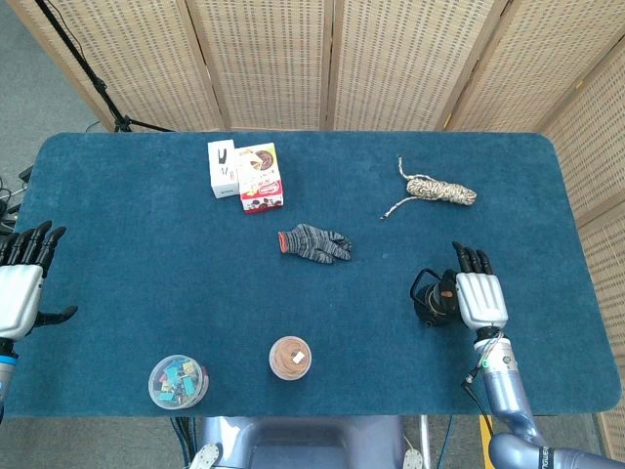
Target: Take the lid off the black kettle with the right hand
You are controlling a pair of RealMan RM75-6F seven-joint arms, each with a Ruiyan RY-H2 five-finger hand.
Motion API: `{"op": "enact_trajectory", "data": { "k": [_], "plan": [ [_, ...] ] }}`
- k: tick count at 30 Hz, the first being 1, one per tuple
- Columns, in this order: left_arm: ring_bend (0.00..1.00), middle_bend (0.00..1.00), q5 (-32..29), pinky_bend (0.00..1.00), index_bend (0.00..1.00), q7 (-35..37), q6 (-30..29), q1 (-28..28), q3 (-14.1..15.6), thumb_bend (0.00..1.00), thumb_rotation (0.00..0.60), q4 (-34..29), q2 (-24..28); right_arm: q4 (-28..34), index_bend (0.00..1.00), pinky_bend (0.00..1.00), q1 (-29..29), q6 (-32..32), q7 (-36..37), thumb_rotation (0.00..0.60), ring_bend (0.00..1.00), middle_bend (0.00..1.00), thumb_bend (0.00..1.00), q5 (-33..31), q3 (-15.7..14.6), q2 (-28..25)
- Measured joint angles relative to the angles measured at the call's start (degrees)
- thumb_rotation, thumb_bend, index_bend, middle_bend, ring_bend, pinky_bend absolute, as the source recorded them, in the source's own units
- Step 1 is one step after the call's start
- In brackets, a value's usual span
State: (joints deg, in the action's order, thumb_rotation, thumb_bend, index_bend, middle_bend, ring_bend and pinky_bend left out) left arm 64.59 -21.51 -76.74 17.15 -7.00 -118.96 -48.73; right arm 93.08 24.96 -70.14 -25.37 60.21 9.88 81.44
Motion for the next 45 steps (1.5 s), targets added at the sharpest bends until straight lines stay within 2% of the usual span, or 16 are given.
{"op": "enact_trajectory", "data": {
  "k": [10, 16, 24, 35, 37, 39, 41, 45],
  "plan": [
    [0.0, 0.0, -0.2, 0.0, 0.0, 0.2, 0.2, 0.1, -0.1, 0.0, 0.6, 0.1, 0.1, -0.3, 0.67, 0.0, 1.9, 1.2, -0.9, 0.6, 0.0, 0.03, 0.47, -2.4, 2.9, -1.1],
    [0.0, 0.0, -0.4, 0.0, 0.0, 0.3, 0.1, 0.1, -0.2, 0.0, 0.6, 0.1, 0.2, -3.2, 0.67, 0.0, 4.8, 4.2, -2.5, 0.6, 0.0, 0.03, 0.47, -5.9, 4.9, -1.2],
    [0.0, 0.0, -0.9, 0.0, 0.0, -0.2, 0.1, 0.3, -0.3, 0.0, 0.6, 0.0, 0.2, -10.0, 0.67, 0.0, 8.3, 9.1, -3.3, 0.6, 0.0, 0.03, 0.47, -9.4, 6.2, 0.1],
    [0.0, 0.0, -2.4, 0.0, 0.0, -0.9, 0.0, 0.6, -0.7, 0.0, 0.6, 0.3, 0.0, -23.0, 0.66, 0.0, 12.0, 16.1, -1.9, 0.6, 0.0, 0.03, 0.47, -11.3, 5.4, 4.9],
    [0.0, 0.0, -2.7, 0.0, 0.0, -0.9, 0.0, 0.7, -0.7, 0.0, 0.6, 0.3, 0.0, -24.9, 0.6, 0.0, 12.4, 16.9, -1.3, 0.6, 0.0, 0.03, 0.47, -11.4, 5.2, 5.8],
    [0.0, 0.0, -2.8, 0.0, 0.0, -1.0, 0.1, 0.7, -0.8, 0.0, 0.6, 0.4, 0.0, -26.6, 0.43, 0.0, 12.7, 17.7, -0.6, 0.6, 0.0, 0.01, 0.45, -11.5, 5.0, 6.7],
    [0.0, 0.0, -2.9, 0.0, 0.0, -0.9, 0.2, 0.8, -0.8, 0.0, 0.6, 0.5, 0.0, -27.7, 0.35, 0.0, 13.0, 18.5, -0.1, 0.6, 0.0, 0.0, 0.43, -11.7, 4.8, 7.3],
    [0.0, 0.0, -3.1, 0.0, 0.0, -0.6, 0.1, 0.7, -0.8, 0.0, 0.6, 0.5, 0.1, -27.8, 0.31, 0.0, 13.1, 18.9, 0.8, 0.6, 0.0, 0.0, 0.43, -11.7, 4.7, 7.3]
  ]
}}
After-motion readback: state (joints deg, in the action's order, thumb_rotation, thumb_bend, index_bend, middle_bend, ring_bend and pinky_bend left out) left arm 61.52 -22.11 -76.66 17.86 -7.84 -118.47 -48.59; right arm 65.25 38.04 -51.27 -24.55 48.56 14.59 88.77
